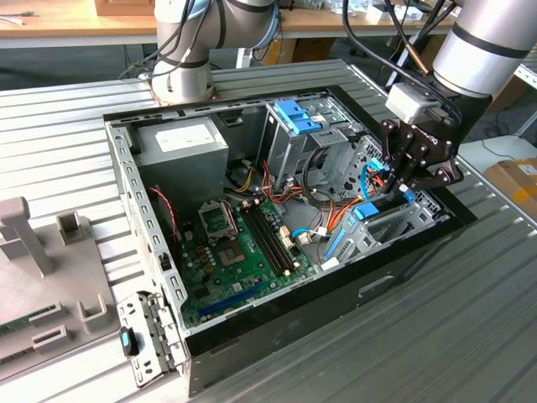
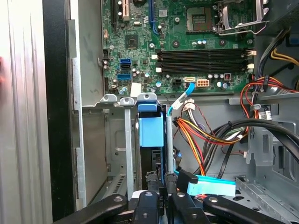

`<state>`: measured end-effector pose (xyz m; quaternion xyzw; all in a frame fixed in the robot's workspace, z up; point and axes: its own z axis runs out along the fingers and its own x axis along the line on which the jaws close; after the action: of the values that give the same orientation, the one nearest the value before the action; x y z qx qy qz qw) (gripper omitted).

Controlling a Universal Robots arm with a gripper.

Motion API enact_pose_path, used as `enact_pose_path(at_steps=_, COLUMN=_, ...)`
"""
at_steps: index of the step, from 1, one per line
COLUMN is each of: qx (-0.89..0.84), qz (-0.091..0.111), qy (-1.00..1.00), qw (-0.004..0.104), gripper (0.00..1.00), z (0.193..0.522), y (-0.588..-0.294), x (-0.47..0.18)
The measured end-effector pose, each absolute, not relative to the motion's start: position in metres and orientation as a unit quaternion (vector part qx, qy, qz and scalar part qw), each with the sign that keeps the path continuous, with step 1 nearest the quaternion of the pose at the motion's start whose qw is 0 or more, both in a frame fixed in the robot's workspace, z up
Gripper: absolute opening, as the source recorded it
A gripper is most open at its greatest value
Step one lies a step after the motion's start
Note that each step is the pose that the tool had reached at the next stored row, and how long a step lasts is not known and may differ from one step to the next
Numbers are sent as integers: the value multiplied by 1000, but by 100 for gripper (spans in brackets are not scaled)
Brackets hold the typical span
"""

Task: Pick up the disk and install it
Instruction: 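Insert the first disk wire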

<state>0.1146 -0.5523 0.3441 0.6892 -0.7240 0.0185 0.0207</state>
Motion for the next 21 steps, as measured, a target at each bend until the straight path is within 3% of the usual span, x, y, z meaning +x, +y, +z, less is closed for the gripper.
enact_pose_path(at_steps=21, qx=689, qz=16, qy=-724, qw=14, gripper=17, z=345, y=-556, x=114)
